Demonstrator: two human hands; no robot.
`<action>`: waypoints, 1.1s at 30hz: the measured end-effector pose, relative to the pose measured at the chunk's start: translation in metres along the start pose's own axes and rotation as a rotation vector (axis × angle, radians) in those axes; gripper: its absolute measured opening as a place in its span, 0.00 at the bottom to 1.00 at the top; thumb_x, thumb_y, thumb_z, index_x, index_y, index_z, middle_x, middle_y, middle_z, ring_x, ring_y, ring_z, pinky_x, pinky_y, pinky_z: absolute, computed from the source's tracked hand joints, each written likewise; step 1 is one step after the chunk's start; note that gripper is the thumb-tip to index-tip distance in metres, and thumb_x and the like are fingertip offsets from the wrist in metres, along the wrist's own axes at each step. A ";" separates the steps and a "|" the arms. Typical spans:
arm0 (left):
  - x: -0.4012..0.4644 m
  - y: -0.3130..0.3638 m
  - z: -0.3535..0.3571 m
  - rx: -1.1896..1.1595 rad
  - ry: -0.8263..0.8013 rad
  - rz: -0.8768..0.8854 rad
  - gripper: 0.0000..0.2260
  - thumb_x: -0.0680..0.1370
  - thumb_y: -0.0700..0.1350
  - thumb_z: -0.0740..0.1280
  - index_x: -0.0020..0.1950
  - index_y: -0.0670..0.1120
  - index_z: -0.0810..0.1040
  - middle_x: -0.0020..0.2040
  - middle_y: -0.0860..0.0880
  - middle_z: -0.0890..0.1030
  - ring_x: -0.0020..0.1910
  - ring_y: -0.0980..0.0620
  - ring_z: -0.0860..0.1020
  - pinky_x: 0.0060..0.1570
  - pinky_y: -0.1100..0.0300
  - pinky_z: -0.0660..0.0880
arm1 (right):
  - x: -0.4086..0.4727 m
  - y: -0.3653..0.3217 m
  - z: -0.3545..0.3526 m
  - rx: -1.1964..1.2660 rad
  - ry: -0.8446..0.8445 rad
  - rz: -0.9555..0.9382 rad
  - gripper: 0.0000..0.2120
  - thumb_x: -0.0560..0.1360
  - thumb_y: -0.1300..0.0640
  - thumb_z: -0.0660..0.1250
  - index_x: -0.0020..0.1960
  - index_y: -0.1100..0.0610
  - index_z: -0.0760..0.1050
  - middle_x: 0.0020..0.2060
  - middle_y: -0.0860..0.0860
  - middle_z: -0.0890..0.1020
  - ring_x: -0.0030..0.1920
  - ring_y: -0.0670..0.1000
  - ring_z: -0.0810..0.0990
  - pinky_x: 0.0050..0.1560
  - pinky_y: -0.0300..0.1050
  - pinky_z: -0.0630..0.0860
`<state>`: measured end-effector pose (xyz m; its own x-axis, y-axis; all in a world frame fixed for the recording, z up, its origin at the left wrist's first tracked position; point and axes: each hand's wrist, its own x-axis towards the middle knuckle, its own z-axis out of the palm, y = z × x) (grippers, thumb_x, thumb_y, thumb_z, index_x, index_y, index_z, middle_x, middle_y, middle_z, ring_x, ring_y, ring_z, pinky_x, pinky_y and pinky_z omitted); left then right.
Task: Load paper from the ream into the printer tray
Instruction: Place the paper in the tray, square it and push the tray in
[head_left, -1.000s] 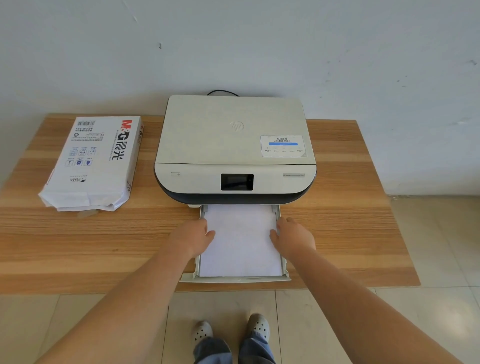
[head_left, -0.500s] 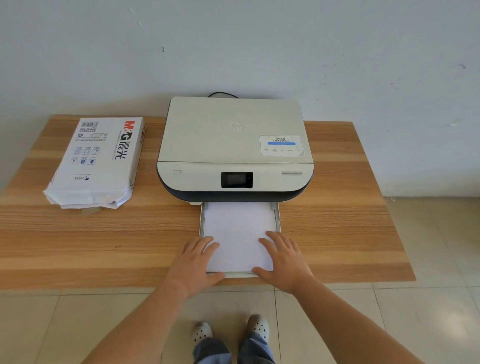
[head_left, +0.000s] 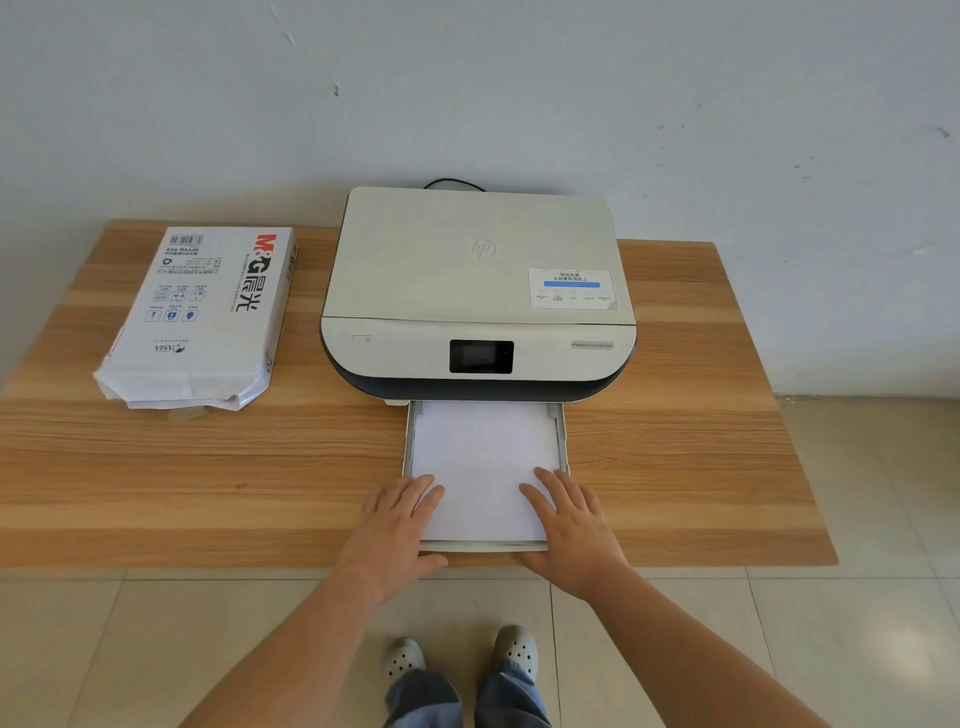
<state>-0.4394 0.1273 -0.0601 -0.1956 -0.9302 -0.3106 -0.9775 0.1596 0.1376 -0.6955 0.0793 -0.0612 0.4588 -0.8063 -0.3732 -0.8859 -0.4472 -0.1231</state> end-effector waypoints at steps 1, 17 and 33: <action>0.001 -0.001 0.000 0.007 0.010 0.004 0.38 0.74 0.65 0.62 0.78 0.49 0.52 0.78 0.50 0.54 0.76 0.47 0.53 0.74 0.47 0.51 | 0.000 0.001 0.000 0.004 0.007 0.003 0.39 0.74 0.34 0.58 0.78 0.47 0.47 0.79 0.51 0.48 0.78 0.56 0.44 0.74 0.55 0.40; 0.004 -0.010 0.001 0.000 0.085 -0.062 0.43 0.70 0.66 0.65 0.78 0.49 0.52 0.78 0.49 0.55 0.75 0.46 0.58 0.72 0.46 0.56 | 0.003 0.007 -0.008 0.005 0.043 -0.014 0.40 0.73 0.34 0.58 0.78 0.47 0.47 0.78 0.50 0.48 0.78 0.55 0.44 0.74 0.54 0.40; 0.024 -0.010 -0.014 0.000 0.110 -0.136 0.43 0.72 0.65 0.65 0.78 0.51 0.45 0.79 0.48 0.50 0.75 0.45 0.54 0.73 0.45 0.54 | 0.022 0.009 -0.019 0.038 0.081 0.058 0.39 0.73 0.34 0.58 0.78 0.46 0.46 0.78 0.51 0.47 0.78 0.56 0.43 0.75 0.56 0.42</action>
<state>-0.4332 0.0986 -0.0560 -0.0516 -0.9738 -0.2216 -0.9944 0.0297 0.1011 -0.6926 0.0503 -0.0534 0.4091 -0.8600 -0.3049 -0.9125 -0.3848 -0.1389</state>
